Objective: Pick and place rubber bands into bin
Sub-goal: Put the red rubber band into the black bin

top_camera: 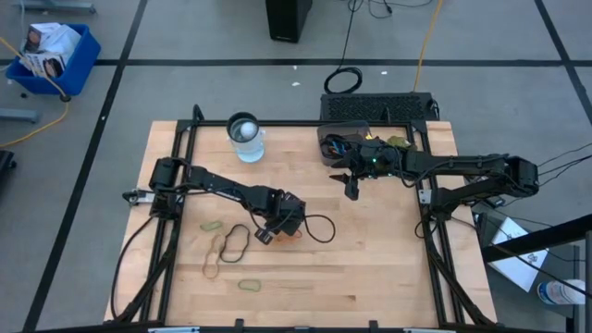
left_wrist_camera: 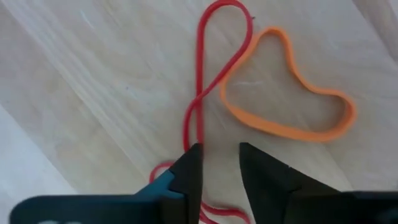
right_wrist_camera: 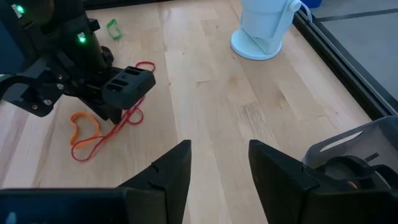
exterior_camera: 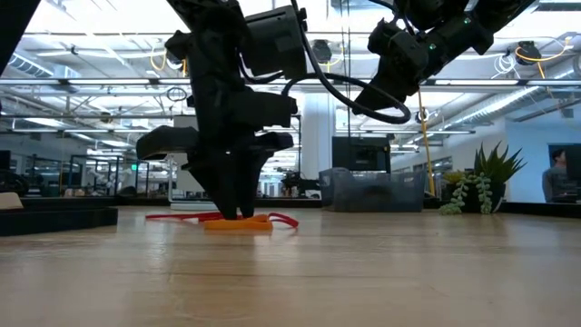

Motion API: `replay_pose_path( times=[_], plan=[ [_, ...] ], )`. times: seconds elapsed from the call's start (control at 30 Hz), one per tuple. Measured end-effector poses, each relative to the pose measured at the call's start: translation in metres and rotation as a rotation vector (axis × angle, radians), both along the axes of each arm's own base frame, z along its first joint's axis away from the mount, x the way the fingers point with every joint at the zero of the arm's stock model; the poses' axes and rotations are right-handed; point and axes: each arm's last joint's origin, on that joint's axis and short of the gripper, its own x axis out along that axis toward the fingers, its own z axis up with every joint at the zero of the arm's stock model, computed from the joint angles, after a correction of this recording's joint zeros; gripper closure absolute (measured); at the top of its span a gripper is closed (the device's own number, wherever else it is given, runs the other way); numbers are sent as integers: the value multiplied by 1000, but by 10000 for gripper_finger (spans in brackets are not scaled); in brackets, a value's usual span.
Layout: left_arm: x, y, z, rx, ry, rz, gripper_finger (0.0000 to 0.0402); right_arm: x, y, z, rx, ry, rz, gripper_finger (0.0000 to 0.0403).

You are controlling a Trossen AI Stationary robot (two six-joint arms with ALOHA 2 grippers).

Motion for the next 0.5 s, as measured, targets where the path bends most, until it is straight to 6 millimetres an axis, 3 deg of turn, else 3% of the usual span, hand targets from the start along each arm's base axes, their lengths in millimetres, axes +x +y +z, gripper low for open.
replay_pose_path(
  times=[0.5],
  plan=[
    [4, 4, 0, 56, -40, 50, 309, 0, 0, 0, 0, 0, 0, 248]
  ],
)
